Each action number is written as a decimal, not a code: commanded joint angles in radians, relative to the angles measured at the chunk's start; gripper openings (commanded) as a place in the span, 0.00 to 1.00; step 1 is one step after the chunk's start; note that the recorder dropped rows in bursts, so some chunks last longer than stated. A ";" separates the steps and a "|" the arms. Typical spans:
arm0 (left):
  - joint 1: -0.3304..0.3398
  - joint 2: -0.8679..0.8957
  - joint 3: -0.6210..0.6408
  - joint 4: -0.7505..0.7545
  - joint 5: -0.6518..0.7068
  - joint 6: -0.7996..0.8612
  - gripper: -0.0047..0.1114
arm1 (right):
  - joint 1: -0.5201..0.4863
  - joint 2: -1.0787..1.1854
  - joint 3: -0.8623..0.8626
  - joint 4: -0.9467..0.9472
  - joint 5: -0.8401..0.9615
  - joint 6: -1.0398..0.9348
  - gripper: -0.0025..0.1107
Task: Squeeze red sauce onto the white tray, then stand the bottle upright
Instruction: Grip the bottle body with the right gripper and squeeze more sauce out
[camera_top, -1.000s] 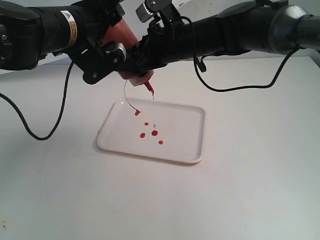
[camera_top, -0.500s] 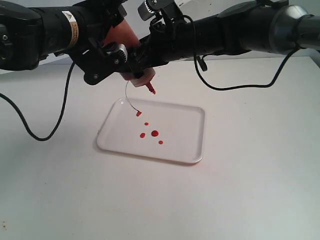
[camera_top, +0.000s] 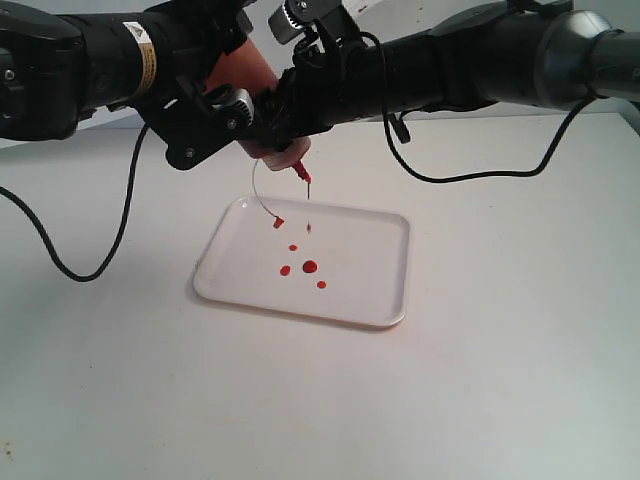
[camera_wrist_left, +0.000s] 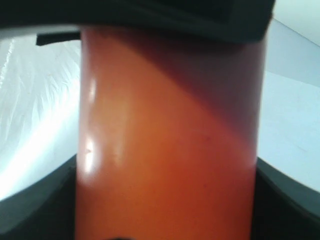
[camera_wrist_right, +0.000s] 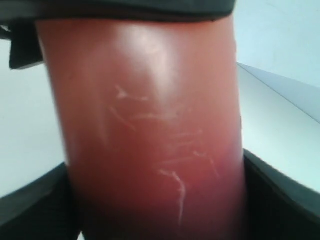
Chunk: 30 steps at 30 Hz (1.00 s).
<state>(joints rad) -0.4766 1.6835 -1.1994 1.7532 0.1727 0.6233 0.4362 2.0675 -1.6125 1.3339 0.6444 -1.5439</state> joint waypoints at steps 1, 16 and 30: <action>-0.004 -0.020 -0.010 -0.009 0.007 -0.013 0.04 | -0.004 -0.014 -0.007 0.019 -0.029 0.016 0.04; -0.004 -0.020 -0.010 -0.009 0.016 -0.016 0.04 | -0.006 -0.073 -0.007 -0.386 -0.015 0.285 0.95; -0.004 -0.020 -0.010 -0.319 0.118 -0.025 0.04 | -0.062 -0.290 -0.007 -0.720 0.037 0.601 0.95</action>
<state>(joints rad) -0.4766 1.6835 -1.1994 1.5407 0.2584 0.6211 0.4133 1.8217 -1.6125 0.6257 0.6760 -0.9924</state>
